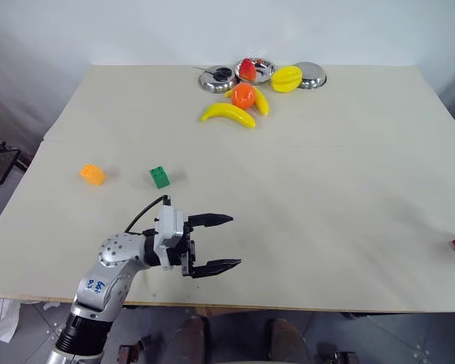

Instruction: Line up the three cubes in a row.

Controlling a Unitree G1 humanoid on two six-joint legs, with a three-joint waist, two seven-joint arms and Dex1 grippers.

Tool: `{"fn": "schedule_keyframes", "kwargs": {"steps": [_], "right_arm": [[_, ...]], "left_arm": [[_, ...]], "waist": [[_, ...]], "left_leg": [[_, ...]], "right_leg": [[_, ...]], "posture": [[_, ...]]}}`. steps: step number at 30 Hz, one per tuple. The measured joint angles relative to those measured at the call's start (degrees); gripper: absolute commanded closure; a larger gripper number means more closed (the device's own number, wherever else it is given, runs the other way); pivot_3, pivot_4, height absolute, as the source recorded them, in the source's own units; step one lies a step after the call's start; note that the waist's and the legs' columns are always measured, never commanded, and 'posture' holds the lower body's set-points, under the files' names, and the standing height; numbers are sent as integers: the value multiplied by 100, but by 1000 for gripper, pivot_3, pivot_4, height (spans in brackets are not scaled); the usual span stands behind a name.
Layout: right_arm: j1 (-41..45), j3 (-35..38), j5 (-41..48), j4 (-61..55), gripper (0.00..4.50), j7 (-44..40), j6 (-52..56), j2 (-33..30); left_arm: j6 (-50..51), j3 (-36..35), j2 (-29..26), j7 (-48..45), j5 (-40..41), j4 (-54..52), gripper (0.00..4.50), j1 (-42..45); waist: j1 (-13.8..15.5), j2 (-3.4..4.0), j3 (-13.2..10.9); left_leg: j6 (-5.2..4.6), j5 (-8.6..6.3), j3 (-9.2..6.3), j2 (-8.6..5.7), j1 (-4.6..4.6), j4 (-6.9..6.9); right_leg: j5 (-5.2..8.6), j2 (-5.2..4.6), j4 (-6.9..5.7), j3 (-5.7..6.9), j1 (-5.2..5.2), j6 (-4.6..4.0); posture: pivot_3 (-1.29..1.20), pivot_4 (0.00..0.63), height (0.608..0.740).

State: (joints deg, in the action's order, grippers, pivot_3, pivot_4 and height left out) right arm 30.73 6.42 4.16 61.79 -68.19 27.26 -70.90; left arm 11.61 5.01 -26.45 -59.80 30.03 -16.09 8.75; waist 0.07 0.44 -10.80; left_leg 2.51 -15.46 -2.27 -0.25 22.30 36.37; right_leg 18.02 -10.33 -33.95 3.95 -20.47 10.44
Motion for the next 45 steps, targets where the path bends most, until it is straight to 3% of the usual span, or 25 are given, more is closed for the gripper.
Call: {"fn": "schedule_keyframes", "kwargs": {"steps": [6,8,12,23,29,38,45], "right_arm": [[-425,62,204,-978,2996,-693,-1476,265],[-476,-195,300,-1875,2996,-1455,-2089,407],[276,-777,344,-2621,2996,-1920,-2421,988],[2362,-2467,-696,-1116,2996,-2076,-4054,2179],[2777,-3119,-759,-782,2996,-2083,-4203,2239],[3054,-3463,-923,-740,2996,-2083,-4154,2431],[3083,-3305,-1050,-715,842,-2087,-4086,2601]], "left_arm": [[-88,1,5,-40,-6,117,0,47],[-181,-12,-1,-90,-33,260,0,75],[-370,-61,-10,-152,-125,611,0,202],[-787,-193,-66,-255,-337,1168,0,236],[-897,-291,-114,-223,-352,1218,0,214],[-989,-297,-116,-152,-379,1240,0,167],[-1057,-298,-119,-120,-431,1245,0,167]], "waist": [[-25,5,1],[-55,5,0],[-36,2,-2],[-9,-4,-6],[-33,-4,-6],[-63,-9,-3],[-172,-12,-2]], "left_leg": [[0,0,4,1,-5,0],[1,-1,8,3,-10,0],[2,0,8,3,-10,12],[0,-3,8,1,2,8],[0,-3,8,2,0,7],[2,-4,8,7,-4,7],[3,-4,9,11,-7,10]], "right_leg": [[-1,0,-4,-4,0,2],[-1,3,-6,-9,-1,3],[-2,3,-16,-13,-1,4],[-4,3,-30,-12,-10,6],[-4,3,-33,-12,-10,6],[-3,9,-38,-13,-9,6],[-3,13,-47,-17,-10,4]], "posture": [[0,150,740],[0,150,740],[0,150,740],[0,150,740],[0,150,740],[0,150,740],[0,150,740]]}}
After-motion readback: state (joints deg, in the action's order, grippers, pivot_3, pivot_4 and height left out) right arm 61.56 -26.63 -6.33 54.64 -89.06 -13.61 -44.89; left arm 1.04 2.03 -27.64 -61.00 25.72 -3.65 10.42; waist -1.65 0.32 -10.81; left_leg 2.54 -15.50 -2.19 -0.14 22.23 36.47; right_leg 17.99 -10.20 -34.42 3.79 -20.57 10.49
